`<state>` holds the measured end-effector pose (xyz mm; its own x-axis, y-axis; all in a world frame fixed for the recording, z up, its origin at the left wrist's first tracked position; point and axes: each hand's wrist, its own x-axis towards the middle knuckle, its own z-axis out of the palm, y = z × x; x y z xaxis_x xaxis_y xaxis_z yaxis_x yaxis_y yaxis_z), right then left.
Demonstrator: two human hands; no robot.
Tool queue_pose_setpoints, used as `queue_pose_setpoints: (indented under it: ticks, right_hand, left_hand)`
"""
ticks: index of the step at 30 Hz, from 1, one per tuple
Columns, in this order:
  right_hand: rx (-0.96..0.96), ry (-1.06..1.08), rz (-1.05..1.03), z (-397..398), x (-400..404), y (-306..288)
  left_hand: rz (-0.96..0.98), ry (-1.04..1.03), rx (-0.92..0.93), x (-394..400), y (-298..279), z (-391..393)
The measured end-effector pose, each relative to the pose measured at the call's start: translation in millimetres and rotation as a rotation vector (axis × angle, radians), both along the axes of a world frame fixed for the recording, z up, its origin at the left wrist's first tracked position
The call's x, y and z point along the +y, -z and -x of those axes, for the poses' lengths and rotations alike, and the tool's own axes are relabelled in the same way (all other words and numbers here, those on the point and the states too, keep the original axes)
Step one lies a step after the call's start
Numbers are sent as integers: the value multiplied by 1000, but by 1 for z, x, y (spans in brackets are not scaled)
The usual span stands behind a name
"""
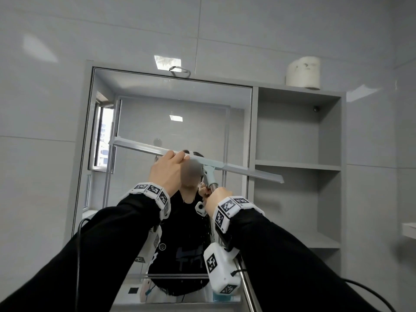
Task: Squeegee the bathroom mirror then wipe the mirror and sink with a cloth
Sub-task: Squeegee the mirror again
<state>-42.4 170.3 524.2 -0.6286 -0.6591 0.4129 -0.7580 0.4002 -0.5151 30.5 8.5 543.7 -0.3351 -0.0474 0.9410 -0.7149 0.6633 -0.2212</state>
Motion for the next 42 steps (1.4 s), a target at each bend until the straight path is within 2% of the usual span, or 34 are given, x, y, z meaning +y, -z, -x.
queue_pose_setpoints:
  ticks: [5,12,22,34,39,42]
  right_hand:
    - [-17,6,-9,-1,-1,9]
    - [-51,-2,-21,-5,5,24]
    - [-3,-7,-106,-19,18,42]
    - [-196,106,-25,-17,11,50]
    - [-2,82,-164,-15,11,64]
    - [-16,121,-141,-19,13,68]
  left_hand:
    - [-156,-2,-61,2,7,0]
    - [-225,18,-74,17,24,-9]
    - [-145,-36,-170,30,46,-22]
    - [-34,-77,-219,34,57,-27]
    - [-33,-33,-180,39,67,-29]
    - [-132,-2,-194,40,76,-31]
